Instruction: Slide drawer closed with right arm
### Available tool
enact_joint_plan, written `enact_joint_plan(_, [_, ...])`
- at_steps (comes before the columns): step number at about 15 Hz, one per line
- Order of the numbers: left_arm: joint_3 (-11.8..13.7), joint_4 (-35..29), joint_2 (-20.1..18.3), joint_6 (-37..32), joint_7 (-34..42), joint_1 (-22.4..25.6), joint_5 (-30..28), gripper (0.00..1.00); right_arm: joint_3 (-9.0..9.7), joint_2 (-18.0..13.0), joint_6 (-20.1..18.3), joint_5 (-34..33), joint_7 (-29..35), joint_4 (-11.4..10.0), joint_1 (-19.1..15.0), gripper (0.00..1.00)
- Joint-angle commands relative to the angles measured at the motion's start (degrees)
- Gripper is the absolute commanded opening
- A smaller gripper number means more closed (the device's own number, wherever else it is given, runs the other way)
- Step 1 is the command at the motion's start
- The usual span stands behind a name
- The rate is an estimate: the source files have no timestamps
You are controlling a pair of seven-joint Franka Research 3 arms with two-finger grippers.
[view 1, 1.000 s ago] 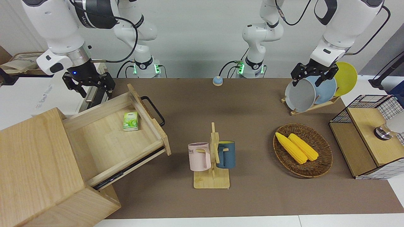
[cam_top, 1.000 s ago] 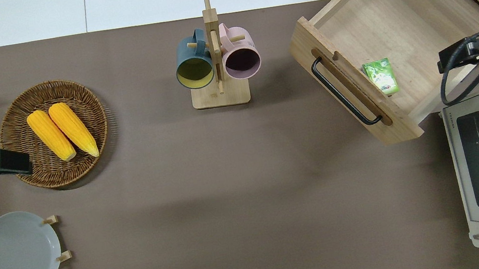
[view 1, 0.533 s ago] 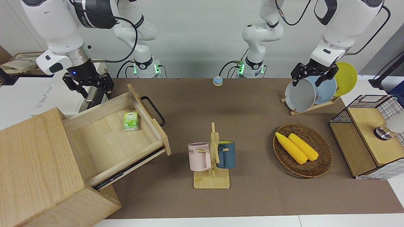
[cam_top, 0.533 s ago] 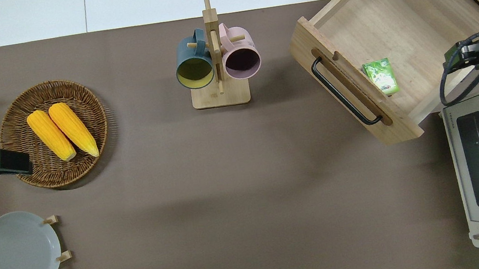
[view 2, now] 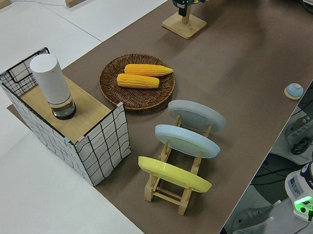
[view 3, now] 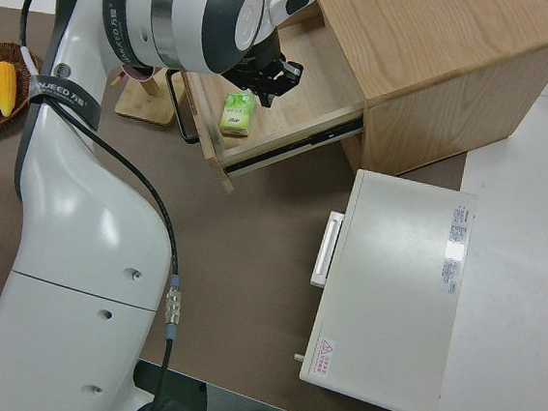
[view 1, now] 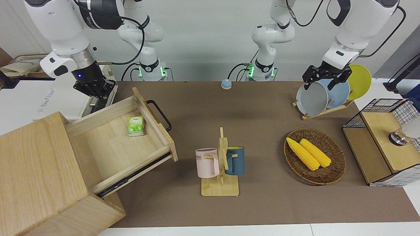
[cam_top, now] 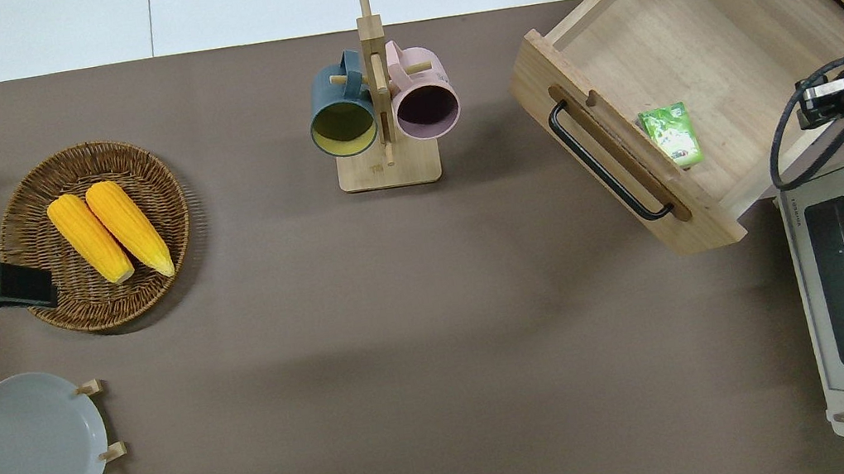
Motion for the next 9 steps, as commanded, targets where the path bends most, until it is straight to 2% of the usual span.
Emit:
enact_joint_plan(1, [0.02, 0.49, -0.25, -1.03, -0.60, -0.39, 1.02, 0.99, 0.63, -0.46, -2.66, 1.62, 0.39, 1.78, -0.26, 0.000])
enact_joint_plan(5, [0.02, 0.49, -0.25, -1.03, -0.60, -0.39, 1.02, 0.99, 0.98, -1.34, -5.55, 1.80, 0.66, 2.14, 0.18, 0.000])
enact_joint_plan(9, [0.02, 0.58, -0.25, -1.03, -0.60, -0.39, 1.02, 0.99, 1.07, -5.46, -7.41, 5.22, 3.37, 1.88, 0.27, 0.000])
